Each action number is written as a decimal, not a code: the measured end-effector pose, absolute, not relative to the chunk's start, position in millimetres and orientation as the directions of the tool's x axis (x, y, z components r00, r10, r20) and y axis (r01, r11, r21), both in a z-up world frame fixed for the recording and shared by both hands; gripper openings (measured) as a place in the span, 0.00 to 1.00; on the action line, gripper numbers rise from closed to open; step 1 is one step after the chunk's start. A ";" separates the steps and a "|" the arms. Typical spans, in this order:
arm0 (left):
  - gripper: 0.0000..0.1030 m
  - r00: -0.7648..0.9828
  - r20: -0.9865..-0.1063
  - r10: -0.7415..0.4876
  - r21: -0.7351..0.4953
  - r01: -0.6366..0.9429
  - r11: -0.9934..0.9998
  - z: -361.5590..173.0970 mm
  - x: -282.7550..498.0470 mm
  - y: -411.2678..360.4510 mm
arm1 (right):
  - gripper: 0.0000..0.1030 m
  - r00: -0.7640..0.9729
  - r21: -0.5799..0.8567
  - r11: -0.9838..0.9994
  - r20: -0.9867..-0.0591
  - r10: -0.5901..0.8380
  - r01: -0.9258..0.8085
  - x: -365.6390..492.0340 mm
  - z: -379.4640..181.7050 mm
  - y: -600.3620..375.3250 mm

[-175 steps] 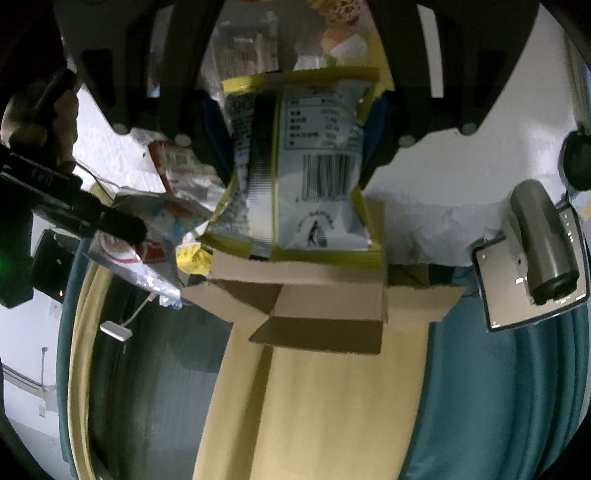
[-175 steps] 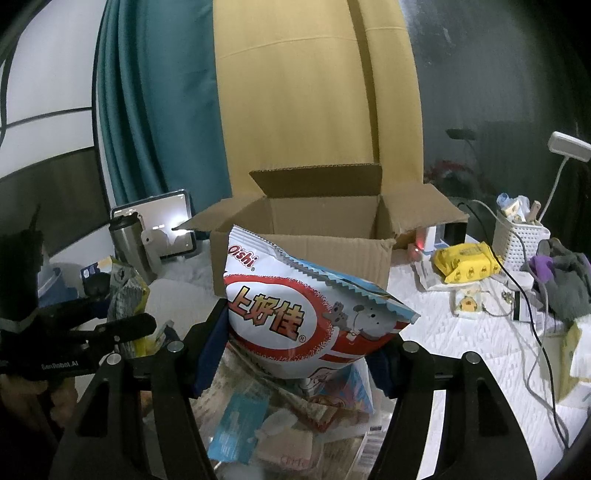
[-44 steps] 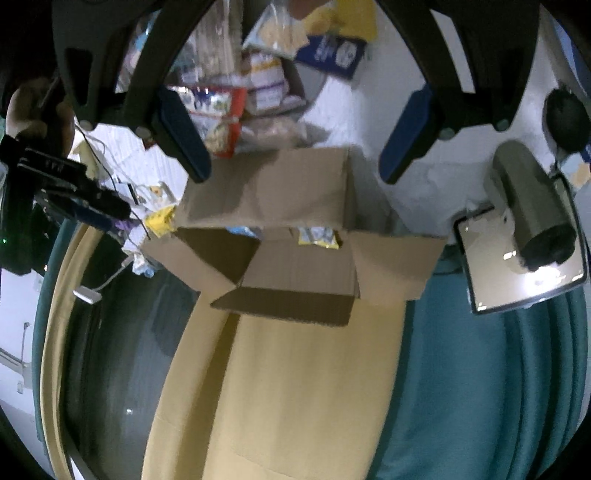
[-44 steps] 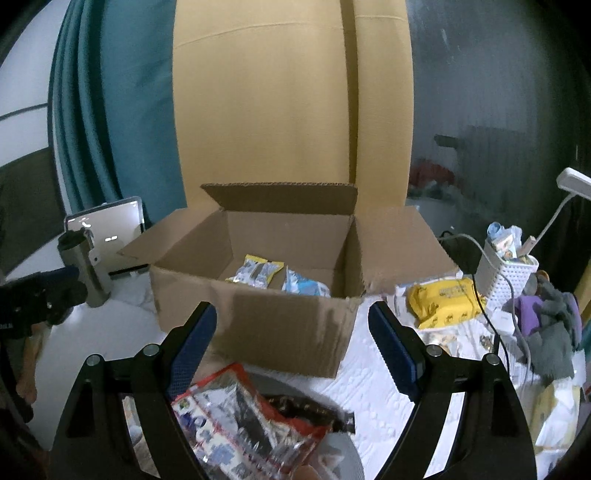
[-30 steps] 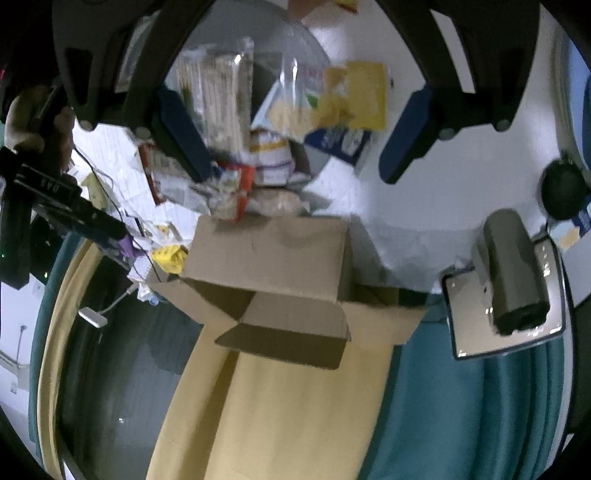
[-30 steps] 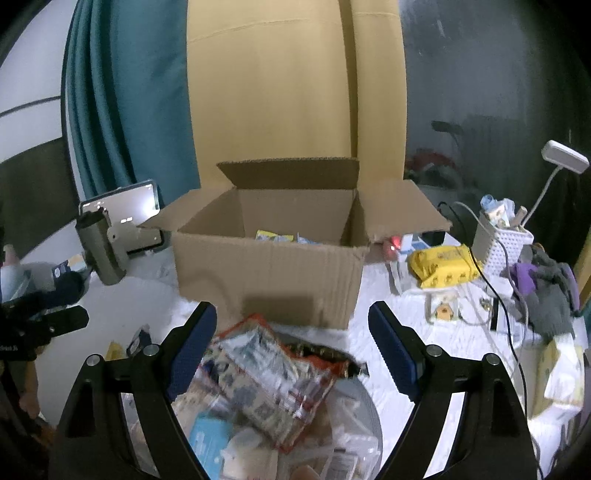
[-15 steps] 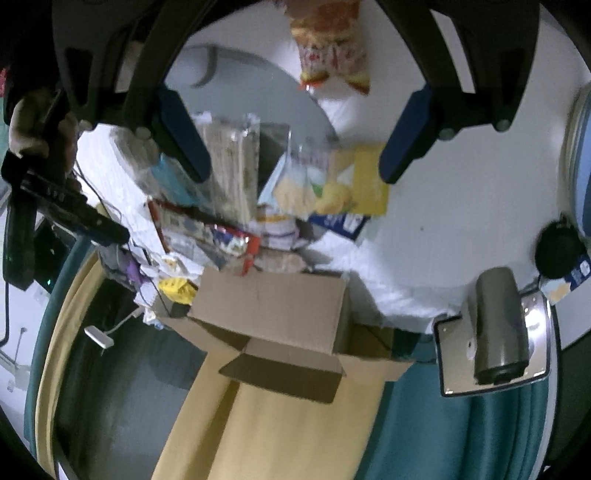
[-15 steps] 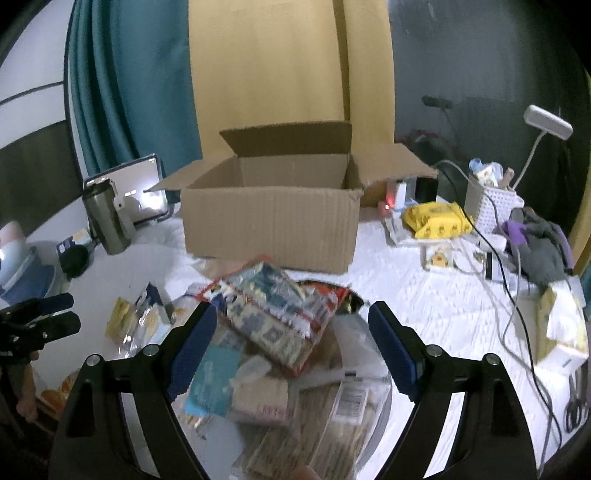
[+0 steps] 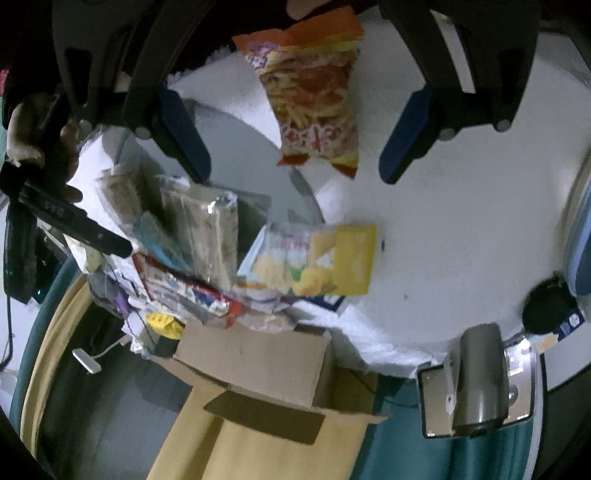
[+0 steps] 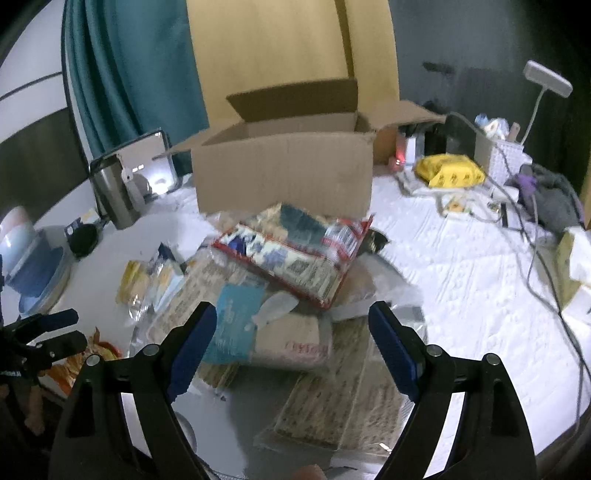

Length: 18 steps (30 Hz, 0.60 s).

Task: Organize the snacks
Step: 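Grasp the red-orange fries packet with the left gripper while the right grasps the blue-white bread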

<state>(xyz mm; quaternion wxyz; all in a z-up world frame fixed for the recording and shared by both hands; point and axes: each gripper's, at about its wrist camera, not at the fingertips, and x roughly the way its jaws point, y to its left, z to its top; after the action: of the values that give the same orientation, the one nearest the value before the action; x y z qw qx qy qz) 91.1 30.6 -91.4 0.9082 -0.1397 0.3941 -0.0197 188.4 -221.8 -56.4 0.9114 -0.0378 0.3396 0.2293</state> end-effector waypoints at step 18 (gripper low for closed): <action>0.90 0.644 -0.749 -0.160 -0.272 -0.078 0.959 -122.2 82.9 34.4 | 0.89 0.611 0.068 0.885 -0.699 0.371 -0.460 198.9 -87.4 -193.6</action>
<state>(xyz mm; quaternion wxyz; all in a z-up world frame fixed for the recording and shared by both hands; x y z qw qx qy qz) 82.9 34.4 -122.2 0.8954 -0.1413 0.4216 -0.0228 198.9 -193.6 -87.4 0.8955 -0.0594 0.3750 0.2322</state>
